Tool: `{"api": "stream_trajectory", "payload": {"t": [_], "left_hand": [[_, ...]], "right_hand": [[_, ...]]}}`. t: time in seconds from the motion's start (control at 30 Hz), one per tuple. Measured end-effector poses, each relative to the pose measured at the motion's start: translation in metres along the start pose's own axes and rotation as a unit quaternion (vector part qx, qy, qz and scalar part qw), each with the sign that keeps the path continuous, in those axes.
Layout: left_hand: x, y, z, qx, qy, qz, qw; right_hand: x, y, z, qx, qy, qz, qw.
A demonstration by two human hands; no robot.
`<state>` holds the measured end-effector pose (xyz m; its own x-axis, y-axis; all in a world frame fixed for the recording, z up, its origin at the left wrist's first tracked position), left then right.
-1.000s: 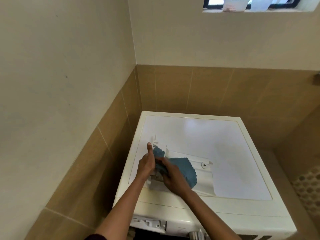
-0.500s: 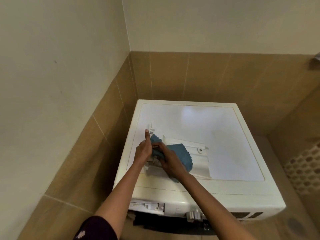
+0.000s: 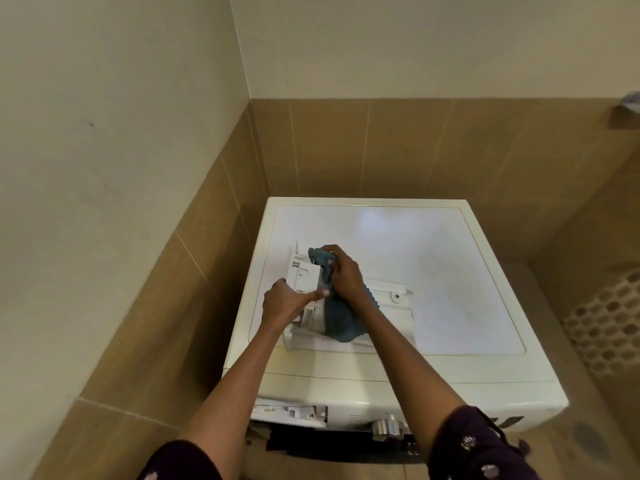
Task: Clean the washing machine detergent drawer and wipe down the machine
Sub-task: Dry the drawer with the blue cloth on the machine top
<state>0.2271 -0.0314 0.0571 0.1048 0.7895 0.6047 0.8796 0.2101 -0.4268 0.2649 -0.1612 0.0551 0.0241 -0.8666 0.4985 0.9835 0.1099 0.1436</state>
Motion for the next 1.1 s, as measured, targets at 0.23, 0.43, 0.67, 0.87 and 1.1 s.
{"api": "stream_trajectory", "payload": {"t": [0.23, 0.43, 0.67, 0.87, 1.1], "left_hand": [[0.000, 0.005, 0.005, -0.009, 0.000, -0.020, 1.000], [0.002, 0.001, 0.005, -0.016, 0.002, -0.030, 0.999], [0.004, -0.020, -0.003, -0.118, -0.036, -0.054, 0.991], [0.004, -0.031, 0.000, -0.155, -0.106, -0.030, 0.982], [0.005, -0.031, 0.003, -0.128, -0.161, -0.010, 0.979]], "right_hand": [[0.049, -0.005, -0.057, 0.015, -0.211, 0.074, 0.975], [0.105, -0.023, -0.089, -0.048, -0.288, 0.088, 0.952], [0.146, -0.008, -0.047, -0.014, -0.153, -0.099, 0.983], [0.126, 0.016, 0.003, 0.095, -0.095, -0.105, 0.985], [0.081, 0.003, 0.001, 0.121, -0.172, 0.043, 0.977]]}}
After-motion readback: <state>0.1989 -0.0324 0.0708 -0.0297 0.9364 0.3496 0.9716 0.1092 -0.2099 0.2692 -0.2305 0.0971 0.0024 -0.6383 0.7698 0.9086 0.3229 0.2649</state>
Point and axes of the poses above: each hand's wrist, its own y-axis towards the middle knuckle, its own x-axis out of the back of the hand, z = x × y, the point moved 3 cm from there along y, towards the middle knuckle, and after that the axes turned 4 degrees about x, right-handed, at the moved point
